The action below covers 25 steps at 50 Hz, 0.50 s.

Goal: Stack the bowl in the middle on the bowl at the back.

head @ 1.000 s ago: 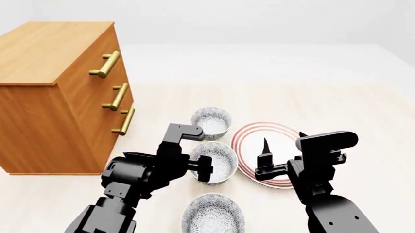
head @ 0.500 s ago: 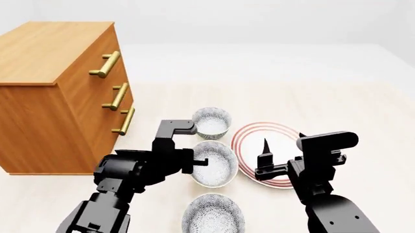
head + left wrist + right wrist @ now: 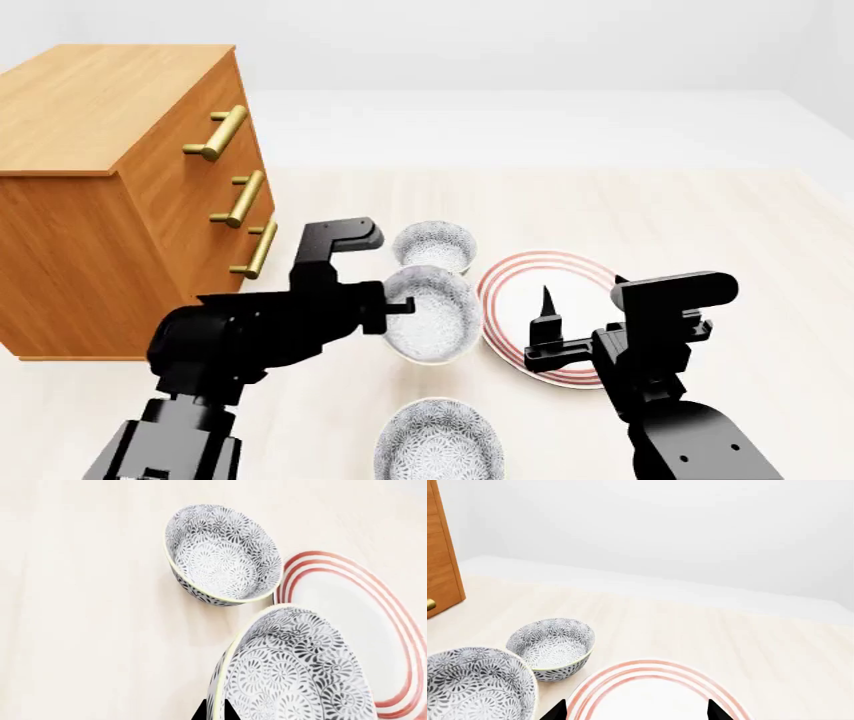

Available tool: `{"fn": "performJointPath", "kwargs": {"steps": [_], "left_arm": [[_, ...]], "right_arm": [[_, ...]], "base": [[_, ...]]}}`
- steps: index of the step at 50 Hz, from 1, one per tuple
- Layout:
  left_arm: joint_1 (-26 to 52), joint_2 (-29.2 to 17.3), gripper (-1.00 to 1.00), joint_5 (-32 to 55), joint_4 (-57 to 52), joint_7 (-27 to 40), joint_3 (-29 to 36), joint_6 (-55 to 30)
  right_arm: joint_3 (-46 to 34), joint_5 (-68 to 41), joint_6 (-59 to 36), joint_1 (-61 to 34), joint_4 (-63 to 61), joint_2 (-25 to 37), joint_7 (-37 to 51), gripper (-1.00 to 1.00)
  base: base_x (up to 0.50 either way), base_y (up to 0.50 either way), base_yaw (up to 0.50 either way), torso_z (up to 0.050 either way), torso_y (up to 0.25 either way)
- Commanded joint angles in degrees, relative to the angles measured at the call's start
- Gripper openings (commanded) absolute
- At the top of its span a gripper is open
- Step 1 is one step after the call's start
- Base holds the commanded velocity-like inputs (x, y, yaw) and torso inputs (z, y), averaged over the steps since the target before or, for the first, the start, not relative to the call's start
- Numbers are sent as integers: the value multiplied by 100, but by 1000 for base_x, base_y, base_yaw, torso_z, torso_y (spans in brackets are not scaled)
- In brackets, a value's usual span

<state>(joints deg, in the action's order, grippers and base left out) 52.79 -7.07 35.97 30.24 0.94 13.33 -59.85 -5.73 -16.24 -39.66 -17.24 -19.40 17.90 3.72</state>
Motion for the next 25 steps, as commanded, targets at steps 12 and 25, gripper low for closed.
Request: {"fn": "performJointPath", "kwargs": {"steps": [12,25], "left_arm": [[-632,-262,-100,1443,-2397,762,-1005,-1432],[-1031,-416,-100,2105,-2988,1034,-1298,-2190]], "right_arm": [[115,-13,519,262,184,43,-41,100],[307,-132,482,411,-54,153,0,100]], "base": [[0,0,0,0,0],[0,0,0,0,1]]}}
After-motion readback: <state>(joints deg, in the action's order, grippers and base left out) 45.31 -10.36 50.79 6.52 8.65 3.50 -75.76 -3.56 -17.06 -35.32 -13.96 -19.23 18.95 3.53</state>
